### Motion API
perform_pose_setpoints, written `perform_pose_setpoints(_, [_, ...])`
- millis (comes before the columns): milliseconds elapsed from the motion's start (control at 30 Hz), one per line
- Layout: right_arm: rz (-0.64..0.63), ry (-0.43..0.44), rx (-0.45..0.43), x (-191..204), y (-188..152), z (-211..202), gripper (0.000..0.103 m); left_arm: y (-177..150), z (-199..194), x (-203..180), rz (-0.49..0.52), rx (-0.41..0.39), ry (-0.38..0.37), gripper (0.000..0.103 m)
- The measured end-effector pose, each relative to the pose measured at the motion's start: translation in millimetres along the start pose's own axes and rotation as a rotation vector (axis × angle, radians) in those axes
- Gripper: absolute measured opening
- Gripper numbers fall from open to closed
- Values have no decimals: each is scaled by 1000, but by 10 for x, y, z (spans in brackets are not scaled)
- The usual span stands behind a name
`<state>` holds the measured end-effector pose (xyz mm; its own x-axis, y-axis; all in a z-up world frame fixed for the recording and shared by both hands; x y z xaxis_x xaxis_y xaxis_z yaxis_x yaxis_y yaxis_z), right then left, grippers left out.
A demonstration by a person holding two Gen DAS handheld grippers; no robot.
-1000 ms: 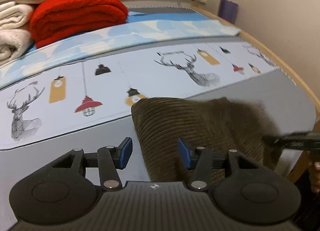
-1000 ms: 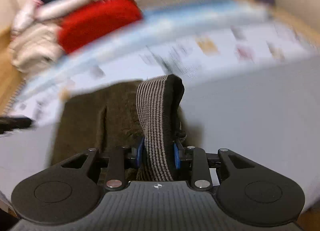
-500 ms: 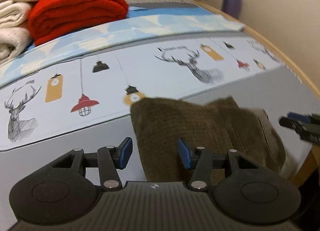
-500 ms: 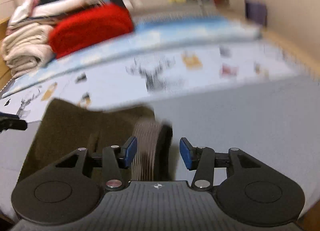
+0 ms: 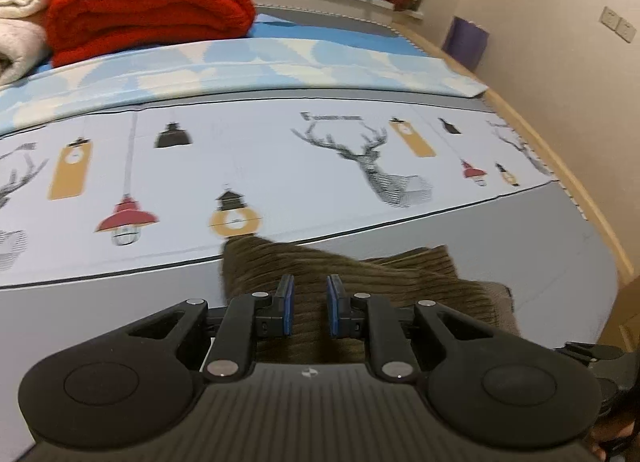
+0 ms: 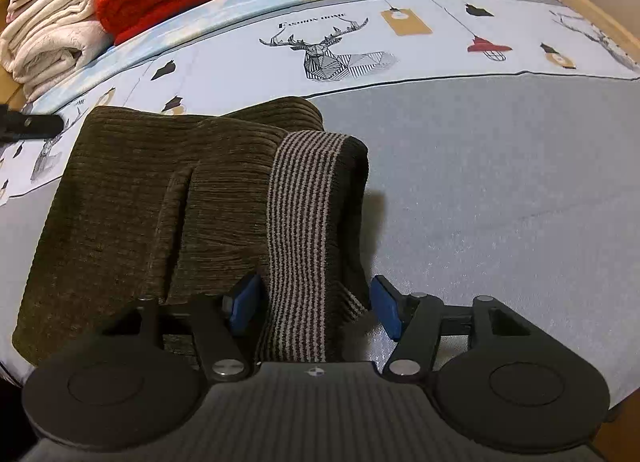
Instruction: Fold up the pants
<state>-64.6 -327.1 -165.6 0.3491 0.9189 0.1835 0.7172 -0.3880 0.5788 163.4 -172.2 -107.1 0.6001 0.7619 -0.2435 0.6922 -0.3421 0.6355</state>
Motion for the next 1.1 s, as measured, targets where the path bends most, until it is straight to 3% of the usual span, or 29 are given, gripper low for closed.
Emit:
perform_pose_setpoints(67, [-17,-6,-4,36,-9,-13,63,-20,131,8,-14,34,-9,17])
perform_pose_setpoints(200, [1,18,-14,43,3,-39,65,-140,537,378,-76,153,123,3])
perform_pose_setpoints(300, [-11,56,-71,108,65,-135,66,-146,613,474,-77,145,147,3])
perform_pose_setpoints(367, [-54,27,-115,146,104,-189,66,-157,594,459,-53,137,153,3])
perform_pose_setpoints(467, [-52,24,-95,133,90,-157,67,-174,474,445,-47,136,152,3])
perform_pose_setpoints(567, [-15,-6,-22,21,28,1,71,-184,213,374,-43,145,55,10])
perform_pose_setpoints(667, [58,22,-9,-41,28,23,72,-333,-92,146,74,154,-98,19])
perform_pose_setpoints(733, [84,27,-9,-43,18,37,72,-585,-186,5,188,221,-174,26])
perform_pose_setpoints(767, [100,31,-9,-44,16,43,72,-810,-163,-51,264,303,-193,27])
perform_pose_setpoints(833, [132,37,-5,-52,5,58,76,-1210,-86,-91,450,405,-143,28])
perform_pose_setpoints(900, [165,65,14,-39,0,87,90,-1333,-131,-119,557,371,-121,29])
perform_pose_setpoints(967, [181,80,42,-26,20,148,90,-1248,-189,-51,485,360,-137,36])
perform_pose_setpoints(1100, [116,102,101,3,152,286,91,-1008,-245,177,357,268,-48,77])
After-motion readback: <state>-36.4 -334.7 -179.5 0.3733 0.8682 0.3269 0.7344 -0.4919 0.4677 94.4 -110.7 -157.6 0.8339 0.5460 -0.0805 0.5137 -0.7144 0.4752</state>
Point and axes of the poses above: each gripper's, at about its wrist camera, not at the fingertips, and z roughly the way its jaws point, x to its left, y to its top, the point moved 7 cm from there along z, roughly the way its jaws point, and after that the axes turned 3 degrees about -z, right-handed, at the moved point
